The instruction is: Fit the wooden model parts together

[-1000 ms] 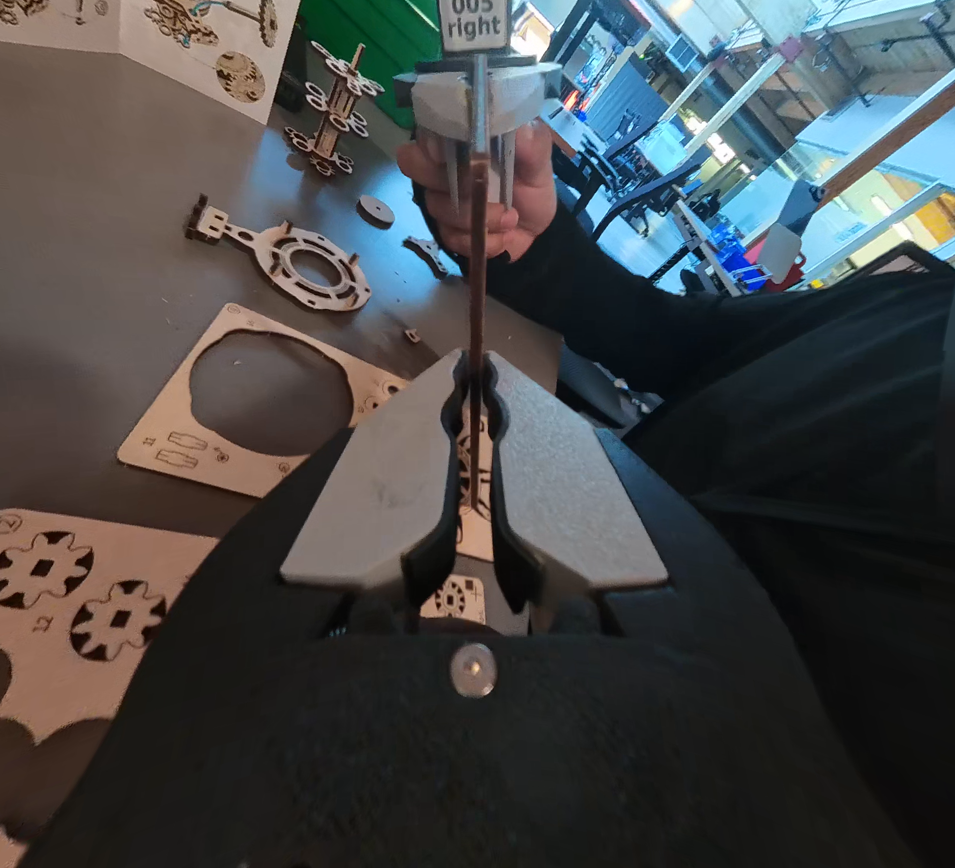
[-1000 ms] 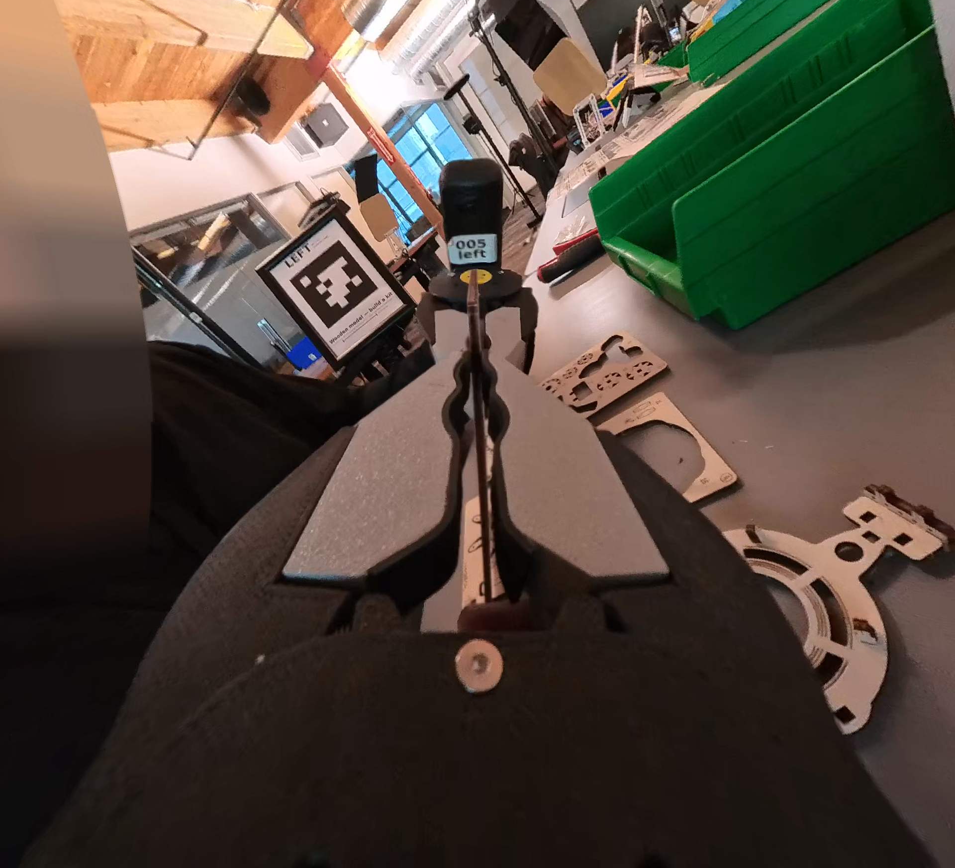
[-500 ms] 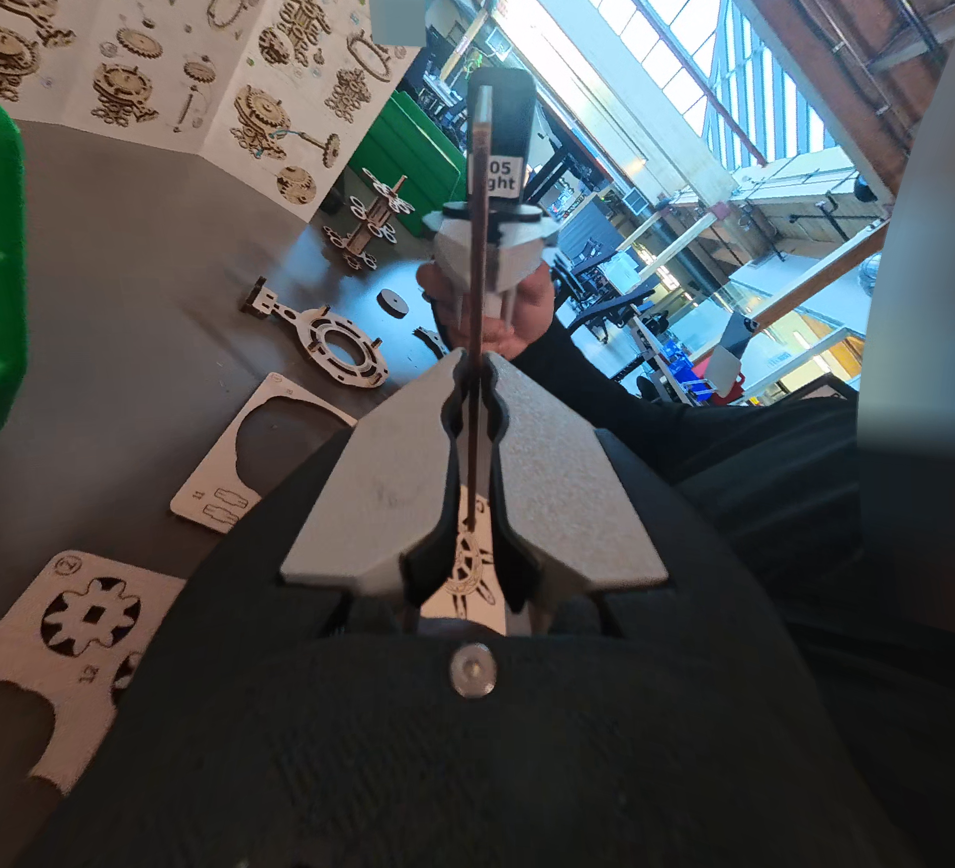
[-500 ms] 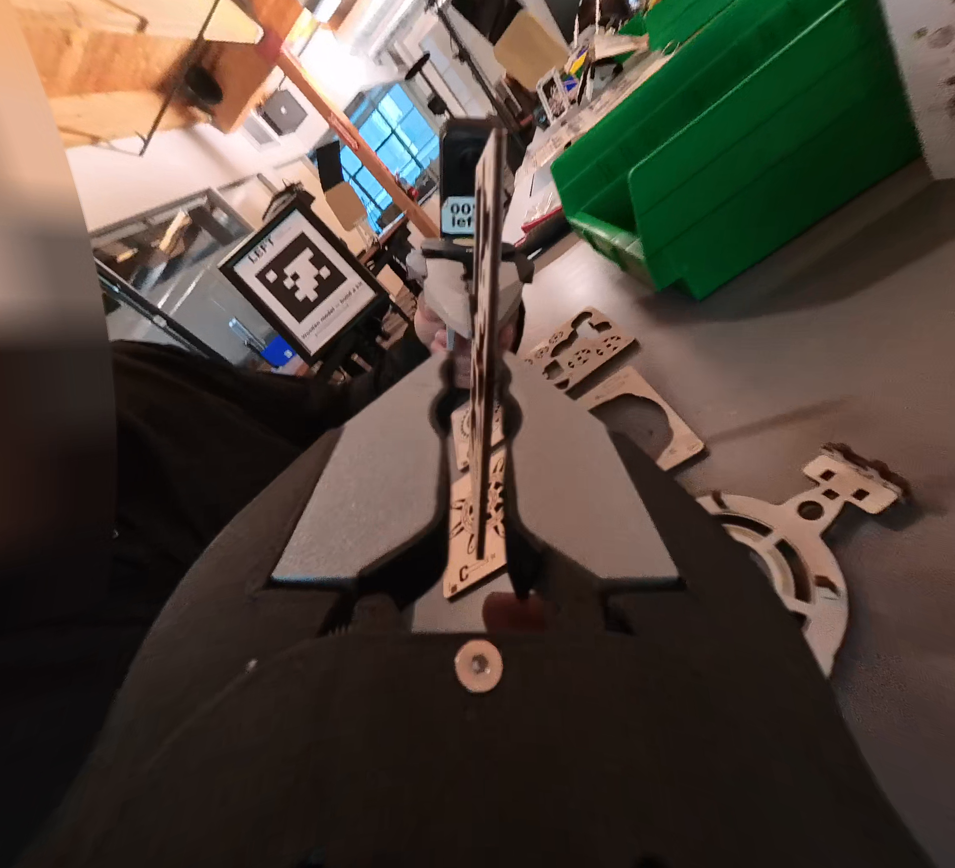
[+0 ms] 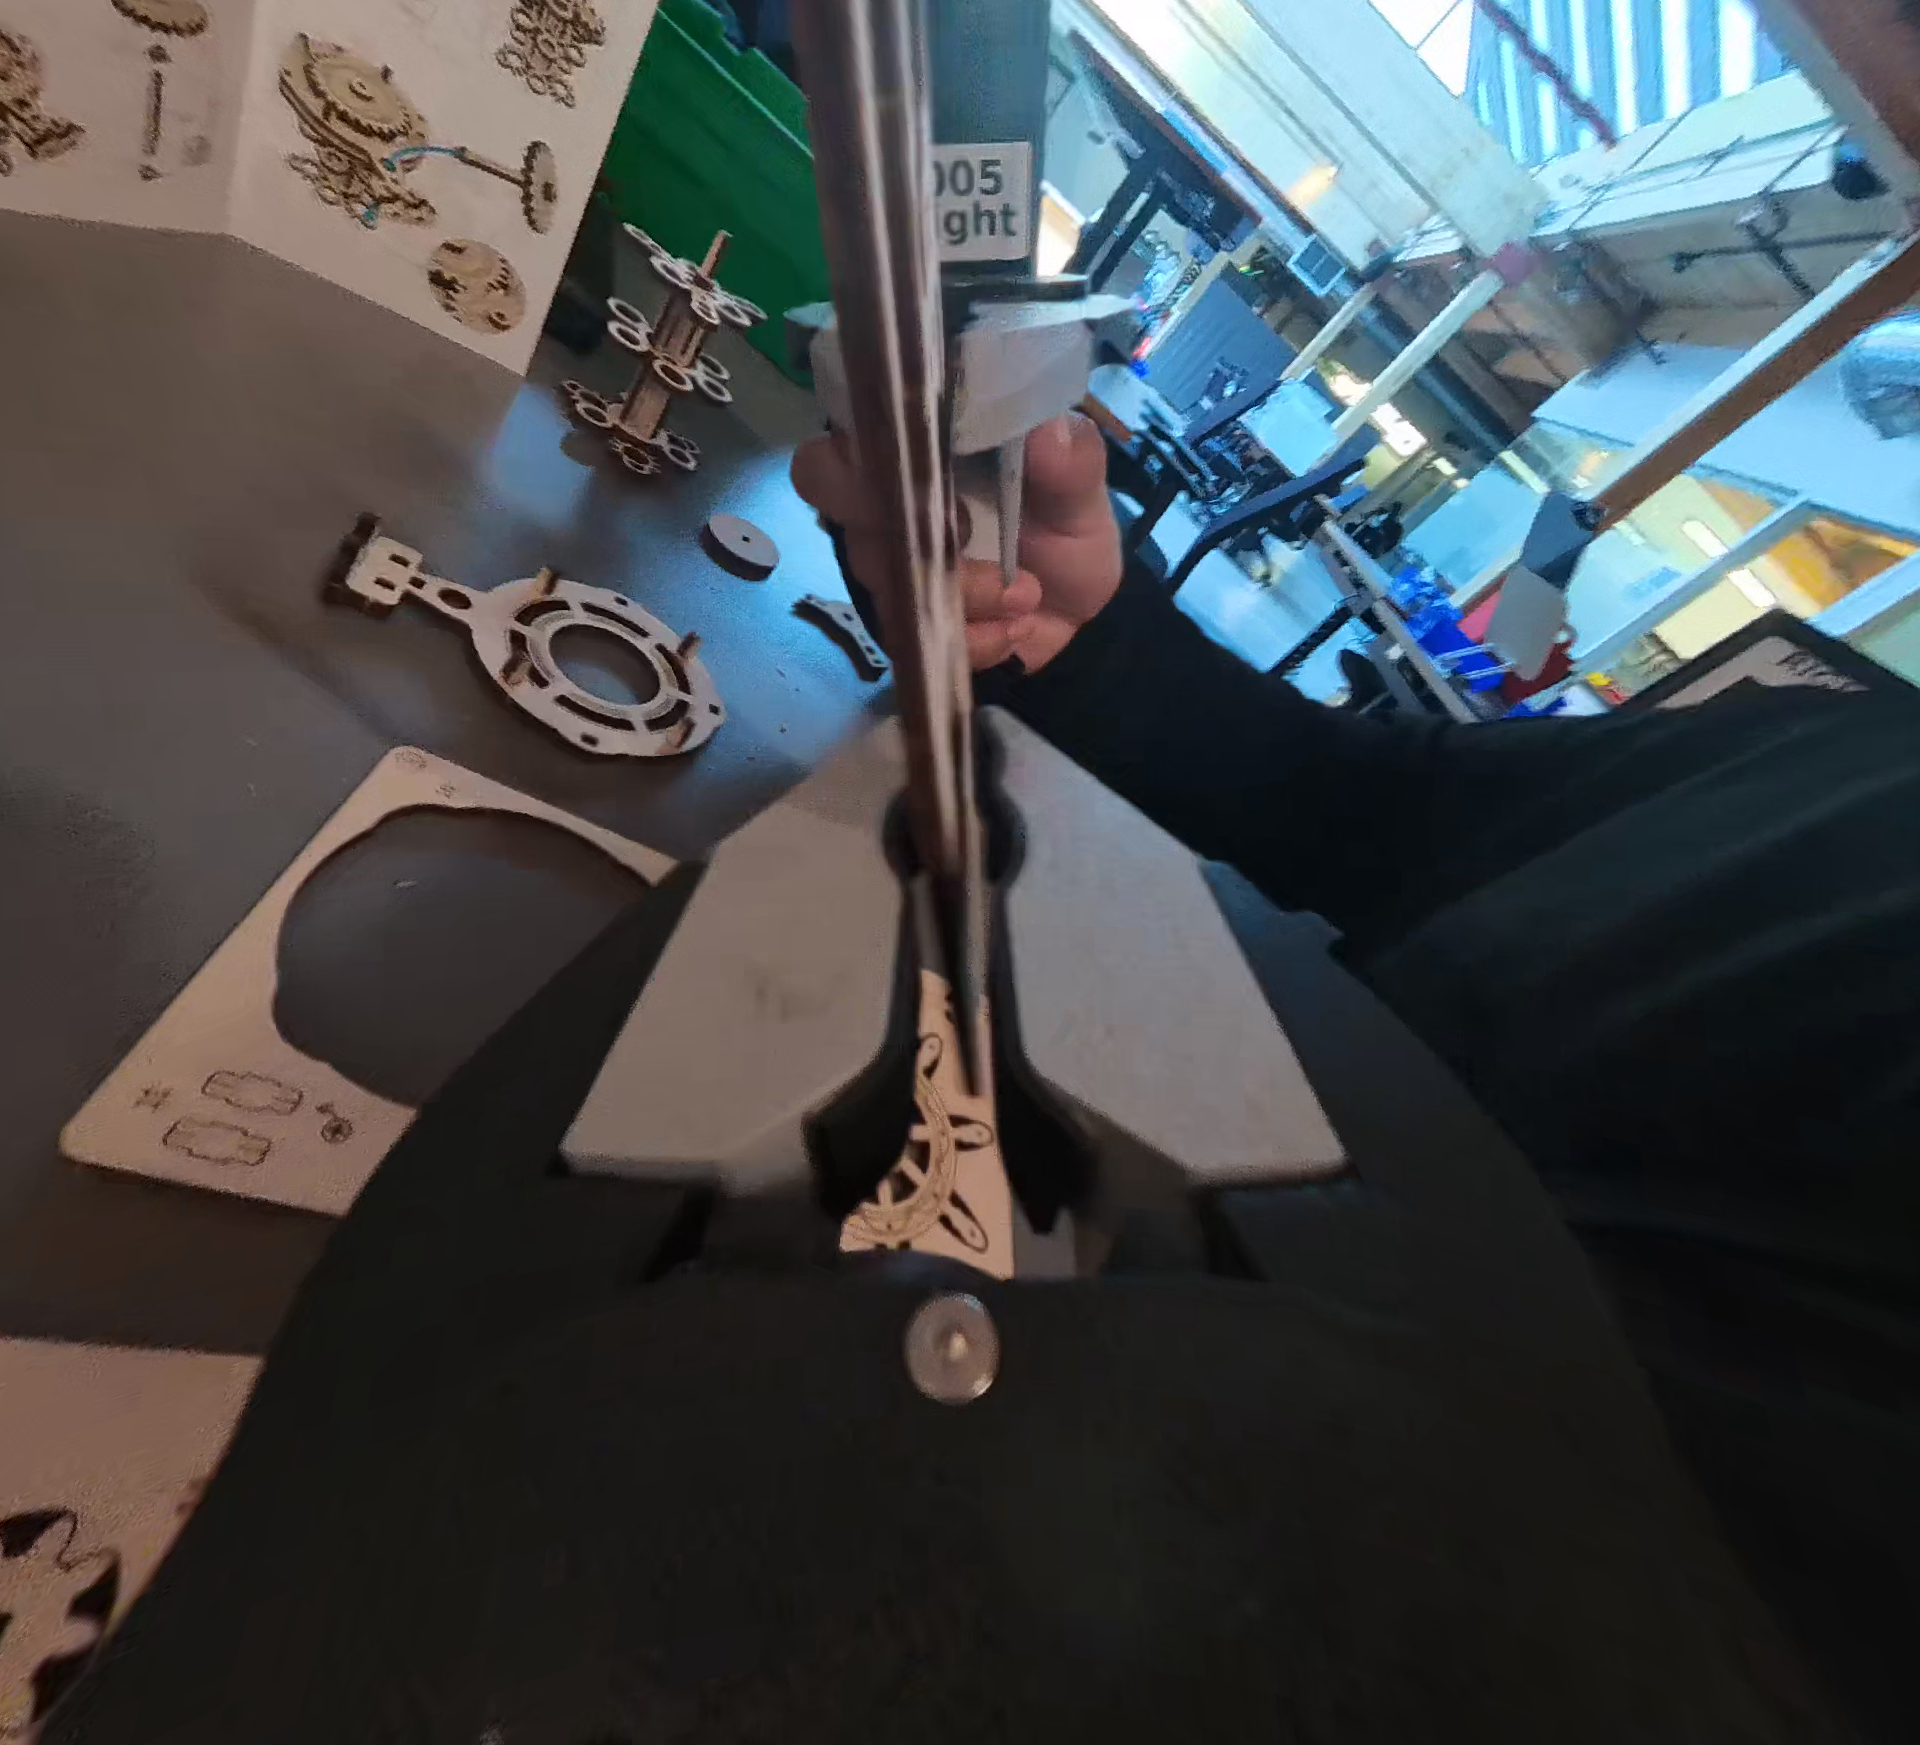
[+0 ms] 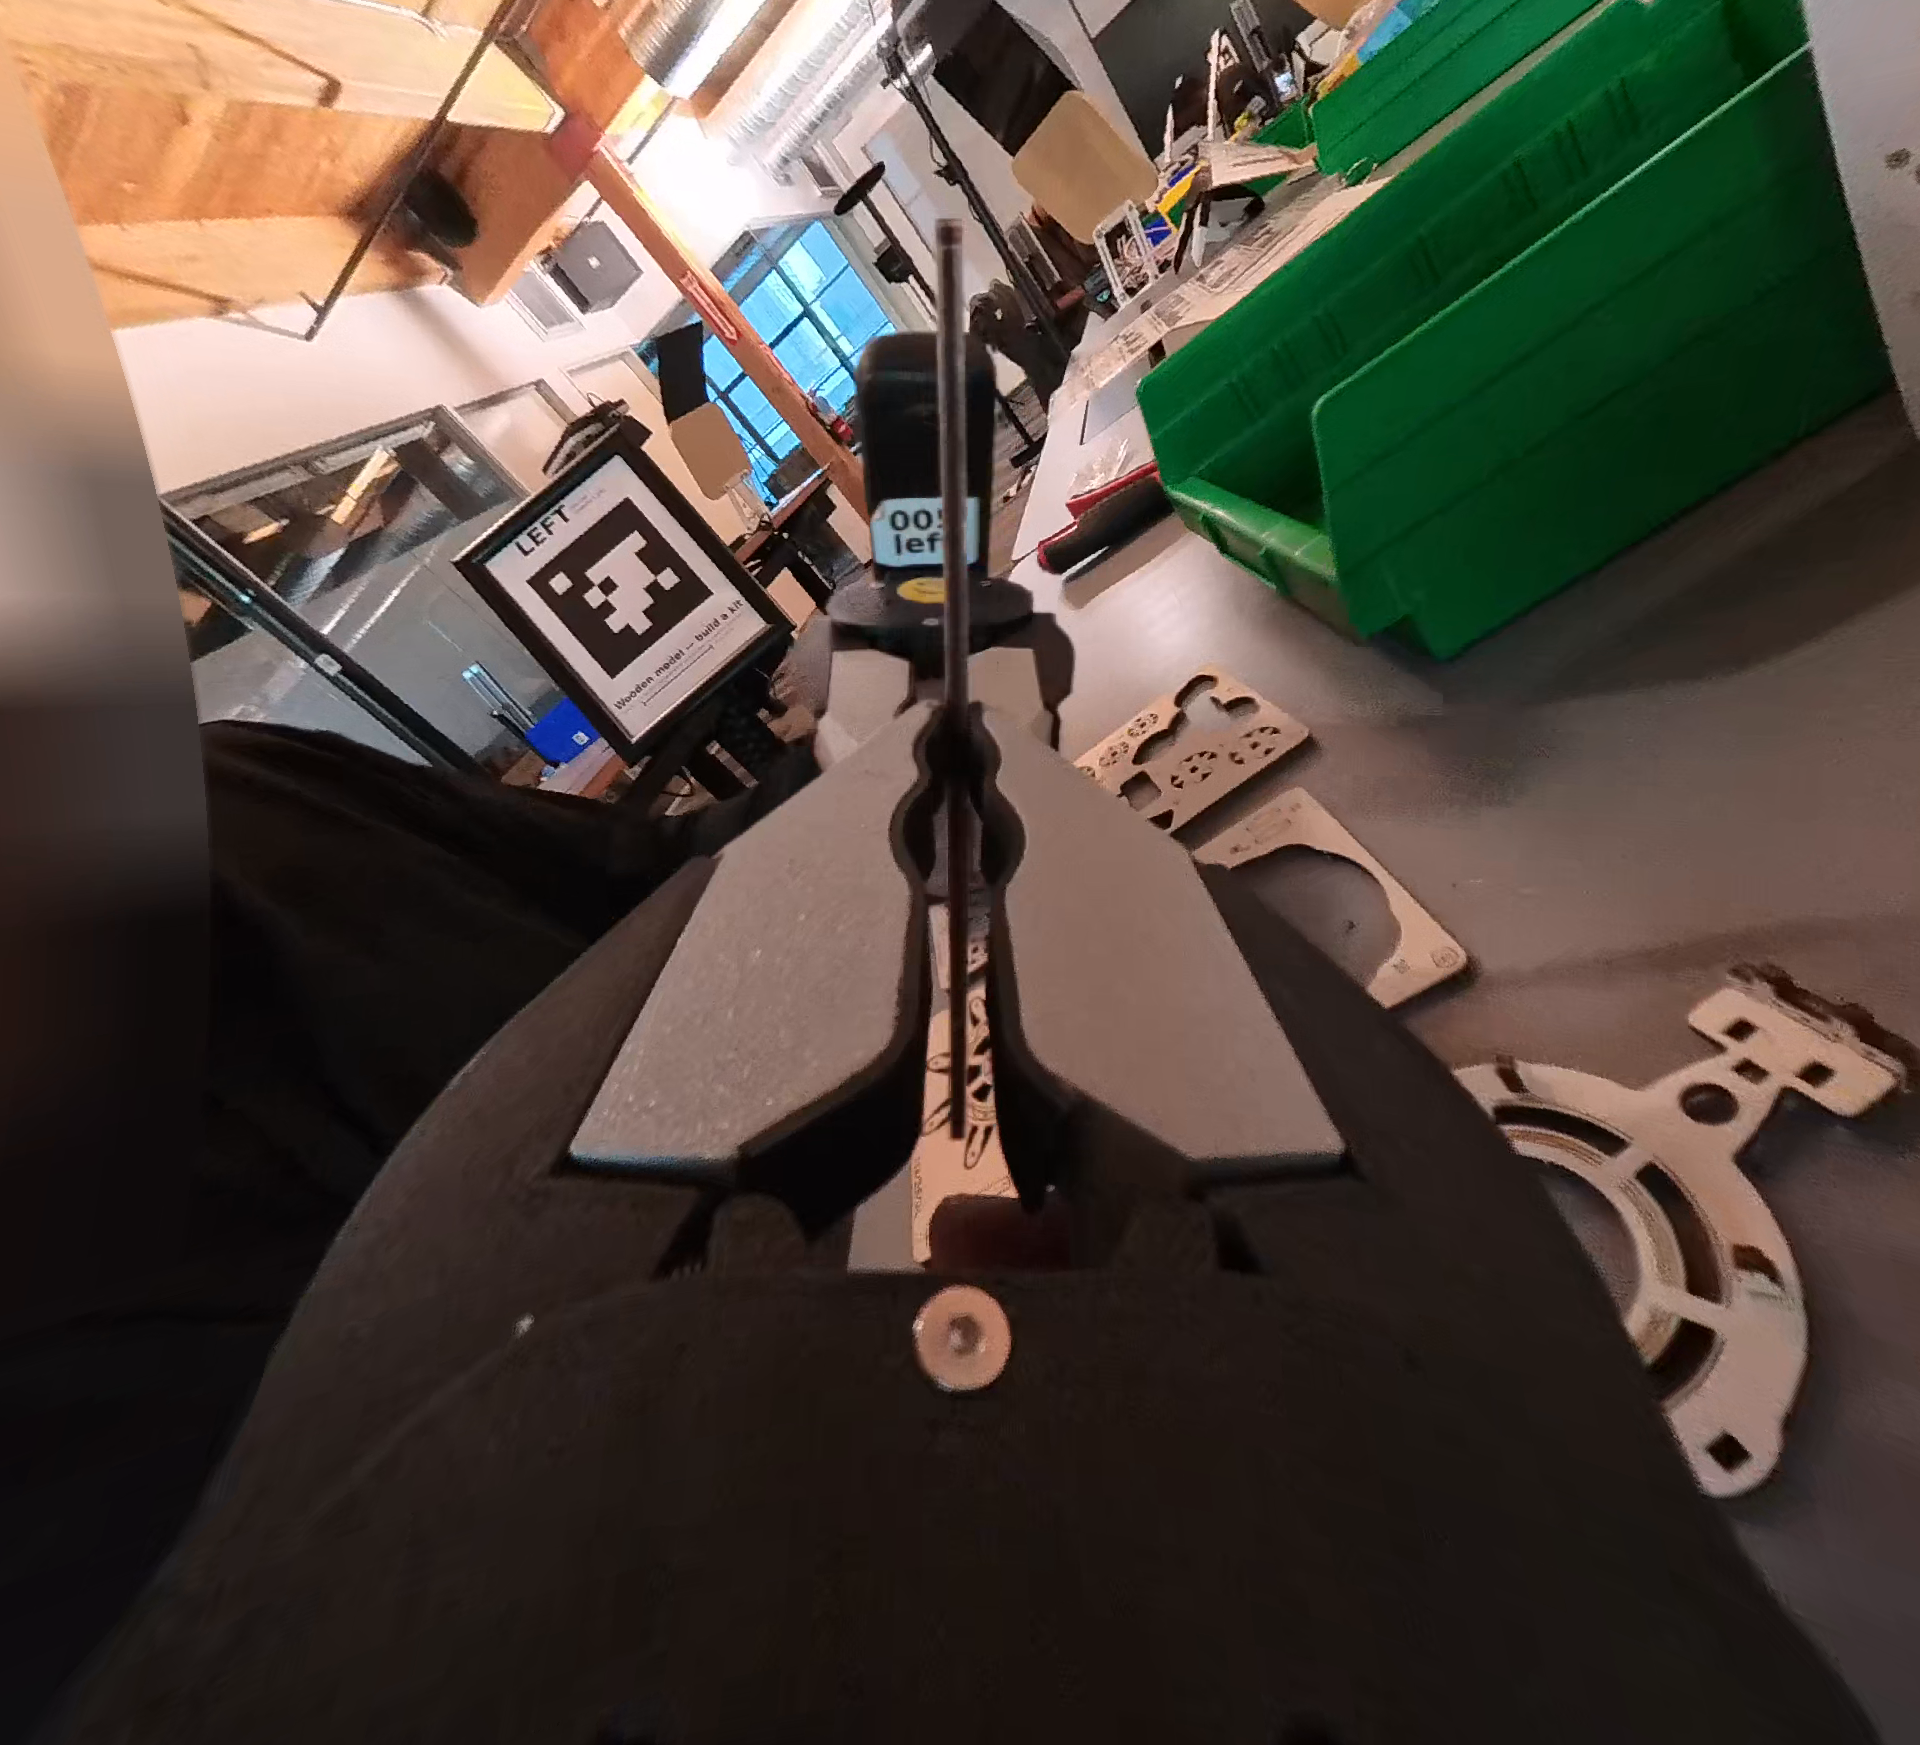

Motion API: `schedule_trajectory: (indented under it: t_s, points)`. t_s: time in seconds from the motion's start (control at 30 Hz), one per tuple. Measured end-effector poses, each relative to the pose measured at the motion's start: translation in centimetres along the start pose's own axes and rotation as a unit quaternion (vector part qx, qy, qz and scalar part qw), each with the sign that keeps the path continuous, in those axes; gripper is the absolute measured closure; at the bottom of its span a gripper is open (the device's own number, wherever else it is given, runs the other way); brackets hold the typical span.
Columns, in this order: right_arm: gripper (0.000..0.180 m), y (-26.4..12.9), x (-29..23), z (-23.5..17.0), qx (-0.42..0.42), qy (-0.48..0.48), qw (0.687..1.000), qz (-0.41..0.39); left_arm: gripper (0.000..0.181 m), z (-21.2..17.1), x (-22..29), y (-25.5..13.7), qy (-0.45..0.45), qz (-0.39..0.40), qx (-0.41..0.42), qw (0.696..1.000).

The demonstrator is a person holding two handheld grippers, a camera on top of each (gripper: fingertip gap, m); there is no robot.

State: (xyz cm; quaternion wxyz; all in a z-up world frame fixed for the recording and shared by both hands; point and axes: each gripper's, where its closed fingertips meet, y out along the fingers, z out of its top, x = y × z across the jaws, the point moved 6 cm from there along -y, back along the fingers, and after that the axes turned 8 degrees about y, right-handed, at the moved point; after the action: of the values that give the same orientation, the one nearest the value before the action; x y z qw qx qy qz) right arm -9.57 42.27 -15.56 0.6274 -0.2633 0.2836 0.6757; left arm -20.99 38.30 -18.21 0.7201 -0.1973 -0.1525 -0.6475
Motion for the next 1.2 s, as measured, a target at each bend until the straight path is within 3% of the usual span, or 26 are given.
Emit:
schedule_trajectory:
  t_s: [0.17, 0.23, 0.3, 0.53, 0.6, 0.67, 0.83, 0.97, 1.2]
  points:
    - [0.179, -0.5, 0.1, -0.1, -0.001, -0.006, 1.000, -0.019, 0.181, 0.2, -0.3, 0.4, -0.002, 0.026, 0.000, 1.000]
    - [0.162, -1.0, 0.1, -0.6, -0.024, -0.014, 0.999, -0.029, 0.181, 0.6, -0.6, -0.2, -0.015, 0.031, 0.015, 0.999]
    - [0.157, -1.2, 0.2, -1.4, -0.059, -0.029, 0.997, -0.049, 0.181, 1.1, -0.9, -0.8, -0.035, 0.031, 0.041, 0.998]
    - [0.178, -0.3, 0.6, -2.5, -0.100, -0.049, 0.991, -0.068, 0.180, 1.4, -0.9, -0.7, -0.040, 0.029, 0.067, 0.997]
    - [0.179, -0.3, 0.5, -2.4, -0.096, -0.050, 0.992, -0.068, 0.170, 1.2, -0.7, -0.5, -0.043, 0.013, 0.061, 0.997]
    - [0.179, -0.2, 0.4, -2.5, -0.098, -0.045, 0.992, -0.066, 0.180, 1.0, -0.9, -0.6, -0.038, 0.024, 0.056, 0.997]
    - [0.180, -0.4, 0.1, -2.1, -0.081, -0.018, 0.996, -0.034, 0.161, 0.0, -1.0, 0.1, -0.027, 0.036, 0.001, 0.999]
    - [0.179, -0.4, 0.0, -2.2, -0.078, -0.017, 0.996, -0.034, 0.181, 0.7, -0.3, 0.3, -0.020, 0.006, 0.026, 0.999]
    - [0.168, -1.0, 0.3, -2.7, -0.105, -0.076, 0.987, -0.093, 0.181, 1.0, -0.9, 0.1, -0.026, 0.039, 0.031, 0.998]
